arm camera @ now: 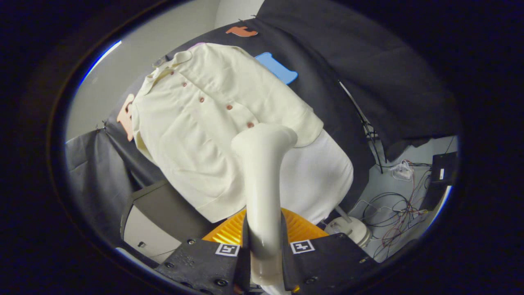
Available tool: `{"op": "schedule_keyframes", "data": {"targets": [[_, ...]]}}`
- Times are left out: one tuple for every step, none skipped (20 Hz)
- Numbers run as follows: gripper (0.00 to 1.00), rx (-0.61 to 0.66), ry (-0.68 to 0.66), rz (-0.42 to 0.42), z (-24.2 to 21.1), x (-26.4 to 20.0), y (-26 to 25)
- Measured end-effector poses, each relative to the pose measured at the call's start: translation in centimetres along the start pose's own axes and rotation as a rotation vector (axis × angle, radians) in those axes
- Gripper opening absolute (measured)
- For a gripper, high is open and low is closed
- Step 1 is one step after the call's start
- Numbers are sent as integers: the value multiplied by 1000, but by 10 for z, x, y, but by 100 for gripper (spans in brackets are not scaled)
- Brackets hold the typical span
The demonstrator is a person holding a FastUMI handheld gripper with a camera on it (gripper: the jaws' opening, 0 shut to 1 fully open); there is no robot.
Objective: Iron the clothes twice with a garment steamer, once on the left side and once on the right side.
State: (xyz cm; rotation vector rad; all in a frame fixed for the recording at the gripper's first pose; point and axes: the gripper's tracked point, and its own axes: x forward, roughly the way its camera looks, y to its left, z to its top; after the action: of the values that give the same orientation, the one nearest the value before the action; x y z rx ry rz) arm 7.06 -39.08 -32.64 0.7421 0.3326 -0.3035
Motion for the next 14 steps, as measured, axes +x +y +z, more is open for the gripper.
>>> {"op": "schedule_keyframes", "data": {"targets": [[31, -20, 0, 18, -3, -10, 20], [31, -31, 1, 40, -6, -18, 39], [30, -43, -1, 74, -9, -27, 64], [30, -55, -15, 112, -10, -39, 91], [30, -74, -27, 152, -11, -51, 118], [30, -99, -37, 191, -12, -63, 146], [30, -125, -48, 224, -13, -75, 174], [30, -146, -59, 254, -14, -86, 201], [30, -162, -74, 291, -14, -99, 229], [30, -171, -90, 330, -15, -111, 258], [30, -187, -94, 364, -22, -118, 287], [30, -215, -103, 388, -26, -128, 312], [30, -253, -121, 399, -27, -136, 335], [30, -299, -135, 400, -30, -142, 356]]}}
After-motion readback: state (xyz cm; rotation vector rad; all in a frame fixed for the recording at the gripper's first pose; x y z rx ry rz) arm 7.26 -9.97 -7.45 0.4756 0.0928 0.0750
